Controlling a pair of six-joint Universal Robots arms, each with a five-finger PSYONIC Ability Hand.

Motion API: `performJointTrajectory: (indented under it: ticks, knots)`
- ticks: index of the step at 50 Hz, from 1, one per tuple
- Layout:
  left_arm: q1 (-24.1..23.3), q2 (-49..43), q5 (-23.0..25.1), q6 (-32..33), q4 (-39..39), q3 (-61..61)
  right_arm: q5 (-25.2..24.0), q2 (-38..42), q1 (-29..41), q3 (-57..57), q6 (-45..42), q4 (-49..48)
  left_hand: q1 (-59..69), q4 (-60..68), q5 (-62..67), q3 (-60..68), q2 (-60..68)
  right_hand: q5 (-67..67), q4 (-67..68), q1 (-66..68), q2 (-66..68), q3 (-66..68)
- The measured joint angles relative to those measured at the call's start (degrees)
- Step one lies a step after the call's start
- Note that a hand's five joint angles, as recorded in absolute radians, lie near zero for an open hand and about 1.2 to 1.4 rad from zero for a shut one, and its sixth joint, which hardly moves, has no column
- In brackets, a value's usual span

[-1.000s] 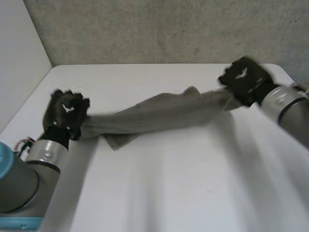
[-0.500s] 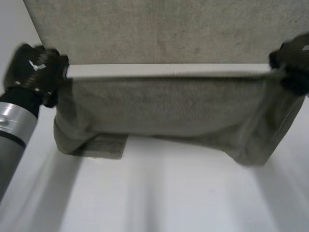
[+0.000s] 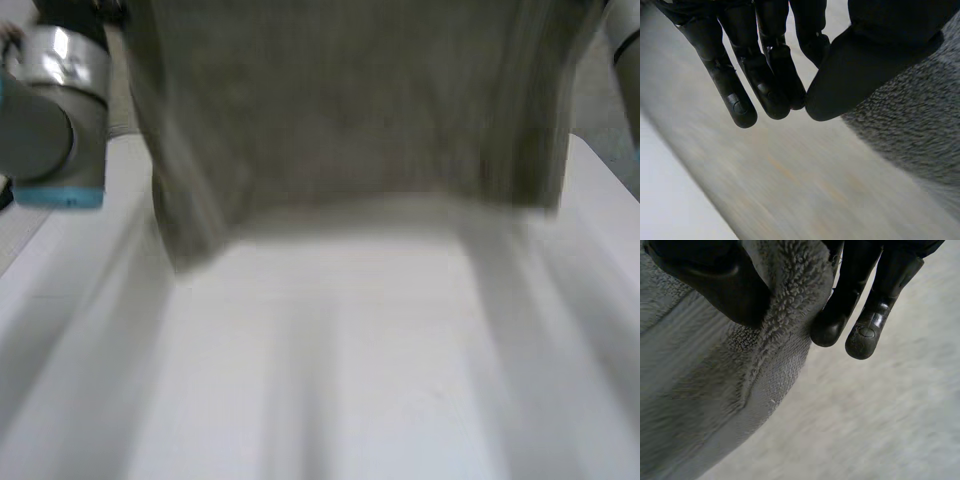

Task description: Fold the towel.

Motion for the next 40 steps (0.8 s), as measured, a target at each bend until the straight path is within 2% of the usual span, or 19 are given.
performJointTrajectory:
  ticks: [2,5,13,17,23,30,34,38,40]
  knots:
    - [0.2,2.0,-0.5,-2.7,4.9,-1.4,-0.1,-2.4,-0.1,3.1,1.1,-3.5,0.0,0.0,0.0,0.0,0.0,0.5,0.0,0.0,0.0,0.0]
    - [0.6,3.4,-0.9,-5.2,7.2,-4.1,-0.7,-4.0,-0.3,6.5,1.5,-2.6,0.0,0.0,0.0,0.0,0.0,0.7,0.0,0.0,0.0,0.1]
    - [1.7,3.7,-0.1,-7.0,3.5,-17.3,-3.6,-4.4,-0.5,18.1,1.2,8.8,0.0,0.0,0.0,0.0,0.0,0.7,0.5,0.0,0.0,0.2]
    - [2.5,3.0,2.1,-6.7,2.4,-26.0,-5.3,-3.8,-0.5,25.5,1.1,9.8,0.0,0.0,0.0,0.0,0.0,0.8,0.5,0.0,0.0,0.2]
    - [3.8,-0.2,5.3,-6.0,3.1,-35.8,-7.5,-1.2,-0.4,35.6,0.8,5.5,0.0,0.0,0.0,0.0,0.0,0.9,0.5,0.0,0.0,0.2]
    - [4.5,-4.1,6.3,-3.6,3.1,-41.1,-7.4,2.4,-0.4,43.2,-1.6,1.6,0.0,0.0,0.0,0.0,0.0,0.9,0.5,0.0,0.0,0.2]
    - [5.0,-4.3,6.2,-1.1,2.9,-42.3,-6.9,1.7,-0.7,46.0,-3.3,1.4,0.0,-0.1,0.0,-0.1,-0.1,0.9,0.5,0.0,0.0,0.2]
    - [5.6,-3.7,6.0,0.8,2.8,-43.3,-6.9,-0.9,-1.1,48.1,-3.7,1.5,-6.5,-7.2,-6.5,-7.1,-7.2,0.9,0.5,0.0,0.0,0.2]
    - [5.9,-3.3,5.8,1.4,2.8,-43.8,-7.0,-2.6,-1.4,49.3,-3.5,1.2,-15.2,-15.4,-15.1,-15.3,-16.0,0.9,0.5,0.0,0.0,0.2]
